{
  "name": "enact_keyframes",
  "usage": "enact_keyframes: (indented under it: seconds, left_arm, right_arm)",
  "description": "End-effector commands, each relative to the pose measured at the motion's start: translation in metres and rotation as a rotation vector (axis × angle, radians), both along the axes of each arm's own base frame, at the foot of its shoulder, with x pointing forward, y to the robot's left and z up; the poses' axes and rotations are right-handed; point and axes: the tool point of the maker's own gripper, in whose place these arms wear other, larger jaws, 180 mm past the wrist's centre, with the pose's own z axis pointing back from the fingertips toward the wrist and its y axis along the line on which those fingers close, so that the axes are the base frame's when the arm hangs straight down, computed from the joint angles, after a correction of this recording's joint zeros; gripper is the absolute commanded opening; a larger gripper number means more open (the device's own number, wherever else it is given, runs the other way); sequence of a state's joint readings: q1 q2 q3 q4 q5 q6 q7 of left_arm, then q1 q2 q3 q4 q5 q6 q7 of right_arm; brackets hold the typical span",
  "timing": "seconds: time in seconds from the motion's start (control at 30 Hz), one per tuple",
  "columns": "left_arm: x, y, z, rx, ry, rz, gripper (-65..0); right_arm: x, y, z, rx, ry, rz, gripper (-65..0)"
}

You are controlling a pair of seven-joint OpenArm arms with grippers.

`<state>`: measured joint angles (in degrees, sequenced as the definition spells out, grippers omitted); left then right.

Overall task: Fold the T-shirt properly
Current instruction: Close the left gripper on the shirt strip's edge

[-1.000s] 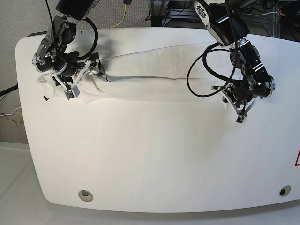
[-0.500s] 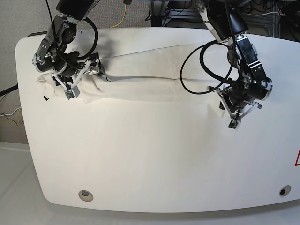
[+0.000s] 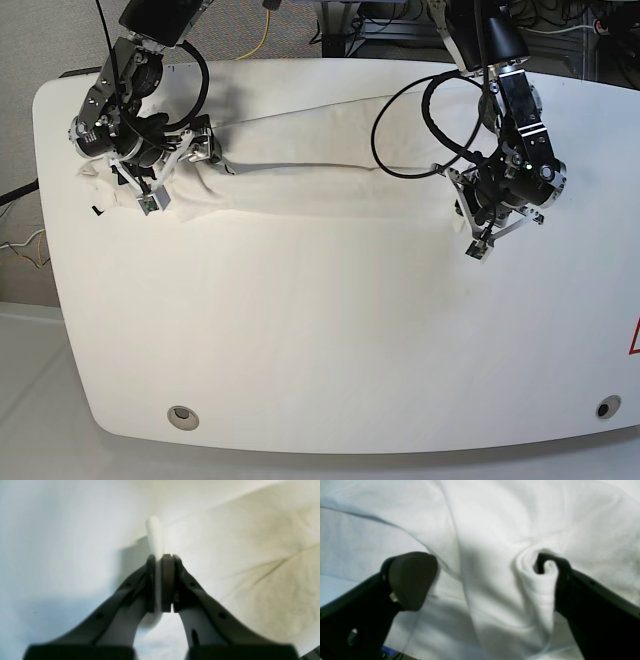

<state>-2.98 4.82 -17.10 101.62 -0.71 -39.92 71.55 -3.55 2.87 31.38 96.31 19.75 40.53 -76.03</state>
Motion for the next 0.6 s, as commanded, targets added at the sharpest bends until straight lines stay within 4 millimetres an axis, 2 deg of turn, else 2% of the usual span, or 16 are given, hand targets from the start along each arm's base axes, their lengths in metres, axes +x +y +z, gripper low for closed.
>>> enact_keyframes:
  seconds: [0.0, 0.3, 0.57]
  left_arm:
    - [0.004, -0.007, 0.007, -0.004, -0.032, -0.023, -61.6]
    - [-0.016, -0.034, -0.010, -0.042, 0.024, -0.066, -61.6]
    - [-0.032, -0.044, -0.021, -0.052, 0.064, -0.090, -61.6]
  right_arm:
    - [-0.004, -0.009, -0.002, -0.043, 0.047, -0.004, -0.6]
    - [0.004, -0.009, 0.002, -0.043, 0.029, -0.005, -0.6]
    - [0.007, -0.008, 0.001, -0.035, 0.030, -0.006, -0.6]
